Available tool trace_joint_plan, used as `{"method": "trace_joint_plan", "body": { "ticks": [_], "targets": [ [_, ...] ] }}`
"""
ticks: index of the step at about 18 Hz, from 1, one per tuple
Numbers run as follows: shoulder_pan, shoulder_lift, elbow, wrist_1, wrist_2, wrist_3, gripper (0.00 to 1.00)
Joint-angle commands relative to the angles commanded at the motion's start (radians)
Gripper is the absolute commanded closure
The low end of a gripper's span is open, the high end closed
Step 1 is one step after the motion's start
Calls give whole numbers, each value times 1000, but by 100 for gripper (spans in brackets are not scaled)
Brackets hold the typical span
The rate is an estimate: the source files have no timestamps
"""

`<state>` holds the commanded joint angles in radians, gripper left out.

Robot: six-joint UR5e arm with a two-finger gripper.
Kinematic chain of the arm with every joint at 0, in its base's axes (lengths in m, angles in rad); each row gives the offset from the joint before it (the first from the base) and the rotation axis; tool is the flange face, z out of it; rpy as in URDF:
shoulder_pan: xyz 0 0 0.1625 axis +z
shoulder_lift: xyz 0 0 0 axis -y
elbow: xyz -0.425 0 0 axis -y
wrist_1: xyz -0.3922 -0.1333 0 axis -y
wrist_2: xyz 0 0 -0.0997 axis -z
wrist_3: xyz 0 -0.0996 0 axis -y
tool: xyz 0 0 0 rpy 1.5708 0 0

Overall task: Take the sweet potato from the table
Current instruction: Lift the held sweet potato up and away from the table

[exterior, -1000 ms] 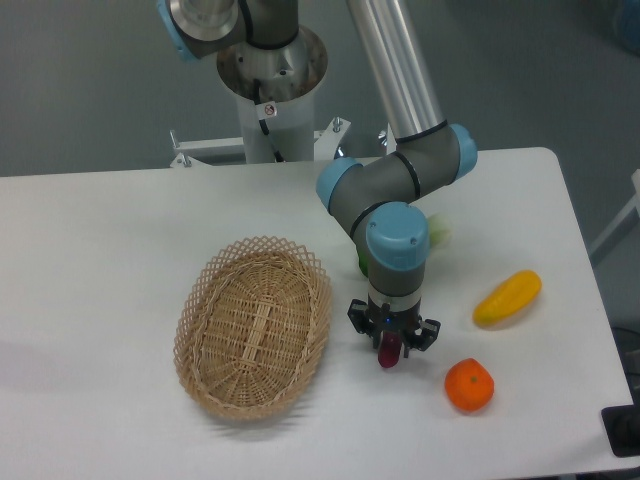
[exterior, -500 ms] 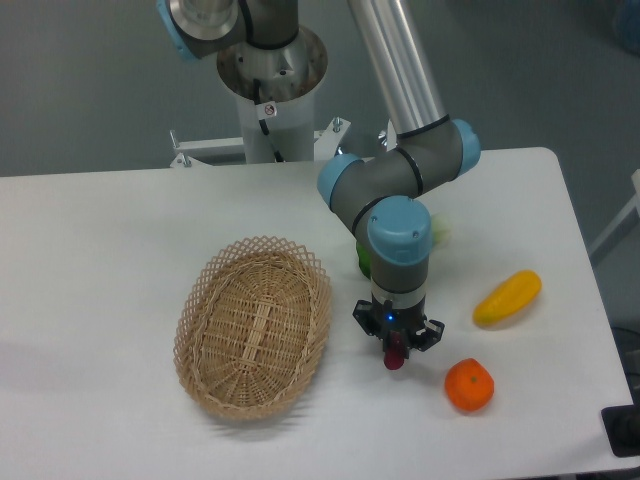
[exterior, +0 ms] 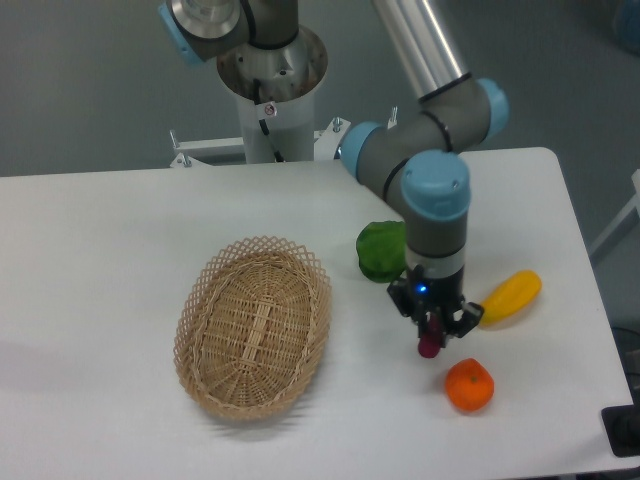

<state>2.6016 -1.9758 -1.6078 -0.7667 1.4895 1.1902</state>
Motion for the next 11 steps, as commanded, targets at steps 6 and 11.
{"method": "trace_joint_plan", "body": {
  "ticks": [6,11],
  "targets": [
    [64,52,152,-317,0,119,79],
    [110,83,166,-352,-2,161,79]
  ]
}}
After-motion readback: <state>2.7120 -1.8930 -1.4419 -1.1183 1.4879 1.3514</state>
